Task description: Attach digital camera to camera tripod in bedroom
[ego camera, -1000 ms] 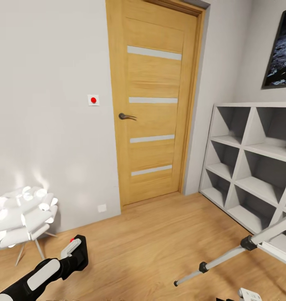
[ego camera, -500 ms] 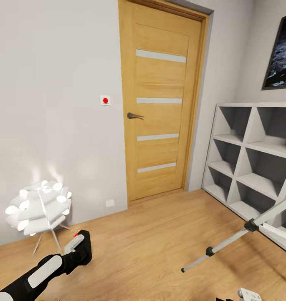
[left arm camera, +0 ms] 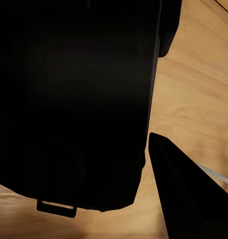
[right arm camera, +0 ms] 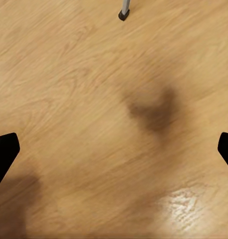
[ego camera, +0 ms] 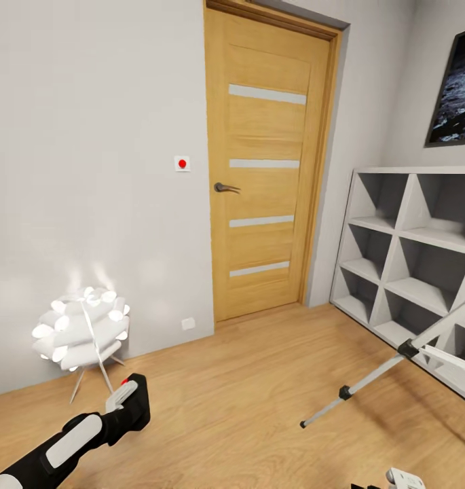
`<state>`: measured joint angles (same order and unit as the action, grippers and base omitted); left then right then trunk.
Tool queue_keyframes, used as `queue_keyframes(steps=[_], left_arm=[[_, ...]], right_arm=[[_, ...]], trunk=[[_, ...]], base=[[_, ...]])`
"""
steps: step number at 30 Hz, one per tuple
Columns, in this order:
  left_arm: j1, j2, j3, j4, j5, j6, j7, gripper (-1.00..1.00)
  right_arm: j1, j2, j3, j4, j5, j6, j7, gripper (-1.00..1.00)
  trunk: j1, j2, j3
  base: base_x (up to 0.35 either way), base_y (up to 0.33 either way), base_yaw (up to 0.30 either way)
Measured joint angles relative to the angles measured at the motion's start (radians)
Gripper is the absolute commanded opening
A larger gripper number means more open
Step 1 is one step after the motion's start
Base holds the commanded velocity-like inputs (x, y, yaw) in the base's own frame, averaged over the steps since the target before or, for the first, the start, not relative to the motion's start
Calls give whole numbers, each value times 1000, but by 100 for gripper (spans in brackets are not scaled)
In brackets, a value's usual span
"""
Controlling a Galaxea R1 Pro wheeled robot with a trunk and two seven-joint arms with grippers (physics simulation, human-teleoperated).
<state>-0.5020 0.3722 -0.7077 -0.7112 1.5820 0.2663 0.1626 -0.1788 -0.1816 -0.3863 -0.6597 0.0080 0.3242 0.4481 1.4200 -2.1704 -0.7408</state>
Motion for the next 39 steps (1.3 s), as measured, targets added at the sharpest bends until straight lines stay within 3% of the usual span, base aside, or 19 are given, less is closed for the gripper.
queue_keyframes(steps=[19, 29, 34, 39], left_arm=[[0, -8, -1, -14, -1, -2, 9, -100], [0, -11, 0, -4, -39, -2, 7, -100], [0, -10, 1, 18, -42, -2, 6, -100], [0, -10, 1, 78, -41, 1, 3, -100]], right_arm=[[0, 0, 1, 0, 0, 0, -1, 100], [0, 0, 1, 0, 0, 0, 0, 100], [0, 1, 3, 1, 5, 1, -1, 100], [0, 11, 1, 3, 68, 2, -5, 100]], trunk=[[0, 0, 0], [-38, 70, 31], [-57, 105, 47], [-77, 140, 63]], base=[[-1, 1, 0], [0, 0, 0], [0, 0, 0], [0, 0, 0]])
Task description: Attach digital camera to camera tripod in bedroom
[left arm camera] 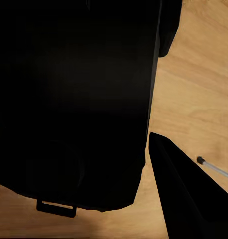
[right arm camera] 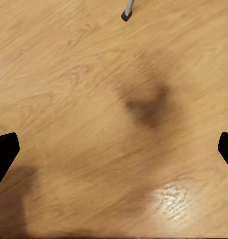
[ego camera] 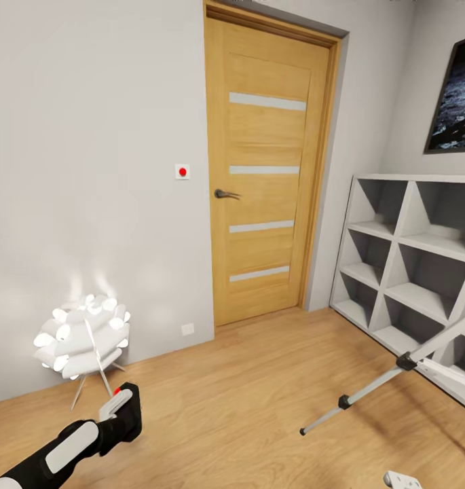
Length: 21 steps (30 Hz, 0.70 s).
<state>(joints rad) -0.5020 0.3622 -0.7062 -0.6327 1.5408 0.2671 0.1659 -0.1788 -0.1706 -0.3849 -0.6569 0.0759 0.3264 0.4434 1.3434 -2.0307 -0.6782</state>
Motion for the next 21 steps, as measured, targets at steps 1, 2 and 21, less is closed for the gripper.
queue_keyframes(steps=[1, 2, 21], left_arm=[[0, 0, 0, 8, 1, 1, 0, -100], [0, -2, 0, 15, 2, 1, 0, -100], [-1, -203, -64, 474, -1, -23, -56, -100]], right_arm=[[0, 2, -1, 1, 15, 0, 0, 100], [0, 4, -1, 7, 26, 1, -1, 100], [0, -66, 4, 496, 53, -276, -1, 100]], trunk=[[-4, 7, 3], [-8, 14, 6], [-80, 147, 66]], base=[[0, 0, 0], [0, 0, 0], [0, 0, 0]])
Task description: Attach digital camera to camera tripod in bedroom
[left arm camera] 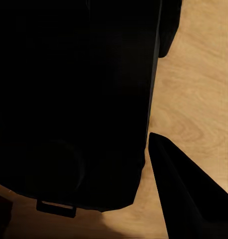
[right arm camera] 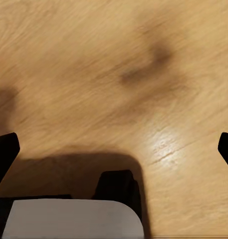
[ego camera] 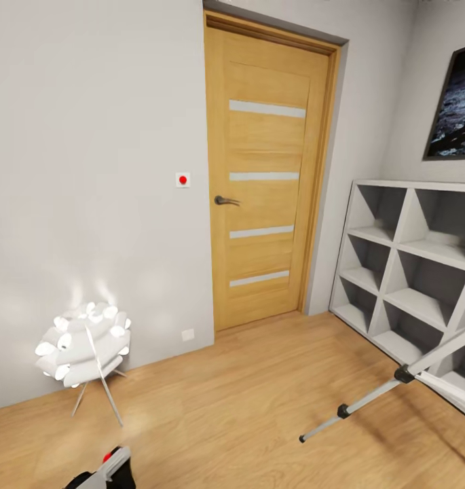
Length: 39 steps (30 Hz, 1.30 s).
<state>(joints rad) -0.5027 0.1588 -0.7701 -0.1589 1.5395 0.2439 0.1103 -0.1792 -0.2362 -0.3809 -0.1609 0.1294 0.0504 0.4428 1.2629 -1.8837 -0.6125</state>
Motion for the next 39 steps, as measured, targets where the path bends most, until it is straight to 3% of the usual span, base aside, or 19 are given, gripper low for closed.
queue_keyframes(steps=[22, 29, 39], left_arm=[[0, -12, 1, 30, -2, -2, -2, -100], [0, -12, 1, 33, -2, -3, -2, -100], [0, -12, 1, 54, -1, -3, -2, -100]], right_arm=[[0, -2, 0, 15, 0, -9, 1, 100], [0, -22, 0, 15, 0, -9, 0, 100], [0, -24, 1, 15, 0, -9, 0, 100]], trunk=[[-84, 154, 69], [-111, 203, 91], [-150, 273, 122]], base=[[0, 0, 0], [0, 0, 0], [0, 0, 0]])
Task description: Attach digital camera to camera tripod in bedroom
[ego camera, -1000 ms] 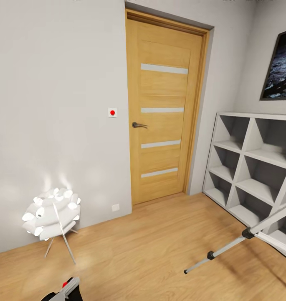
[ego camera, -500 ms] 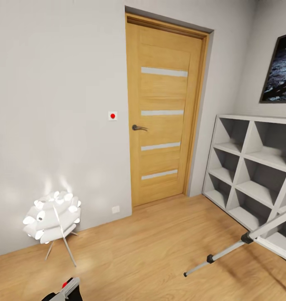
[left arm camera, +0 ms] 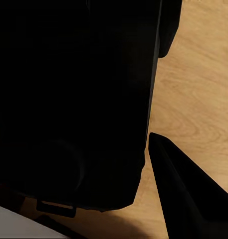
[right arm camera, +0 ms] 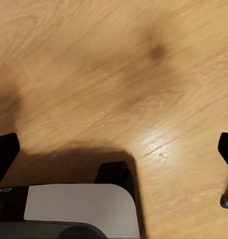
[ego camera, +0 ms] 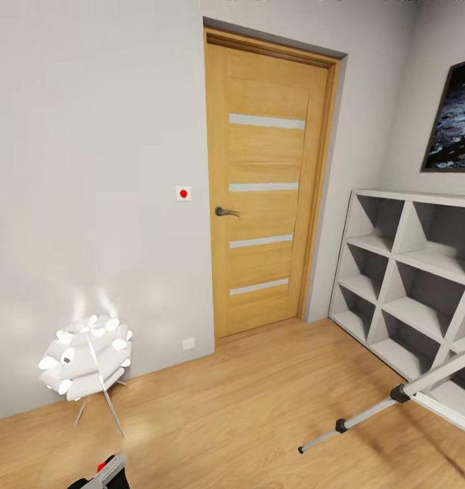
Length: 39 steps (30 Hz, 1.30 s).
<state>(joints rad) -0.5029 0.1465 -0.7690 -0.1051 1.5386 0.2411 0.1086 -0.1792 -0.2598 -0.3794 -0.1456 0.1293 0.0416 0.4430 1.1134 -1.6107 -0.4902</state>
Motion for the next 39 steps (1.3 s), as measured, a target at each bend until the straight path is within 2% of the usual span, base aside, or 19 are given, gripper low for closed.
queue_keyframes(steps=[28, 30, 34, 39], left_arm=[[0, 0, 0, 6, -2, 0, 0, -100], [0, 0, 0, 6, -2, 0, 0, -100], [0, 0, 0, 6, -2, 0, 0, -100], [0, -1, 0, 6, -3, 0, 0, -100]], right_arm=[[0, 6, 0, 17, 3, 0, -2, 100], [0, 7, 0, 17, 13, -1, -4, 100], [0, 14, -1, 17, 62, -18, -15, 100], [0, 14, -1, 26, 82, -26, -18, 100]], trunk=[[-107, 196, 88], [-115, 210, 94], [-130, 238, 107], [-150, 273, 122]], base=[[0, 0, 0], [0, 0, 0], [0, 0, 0], [0, 0, 0]])
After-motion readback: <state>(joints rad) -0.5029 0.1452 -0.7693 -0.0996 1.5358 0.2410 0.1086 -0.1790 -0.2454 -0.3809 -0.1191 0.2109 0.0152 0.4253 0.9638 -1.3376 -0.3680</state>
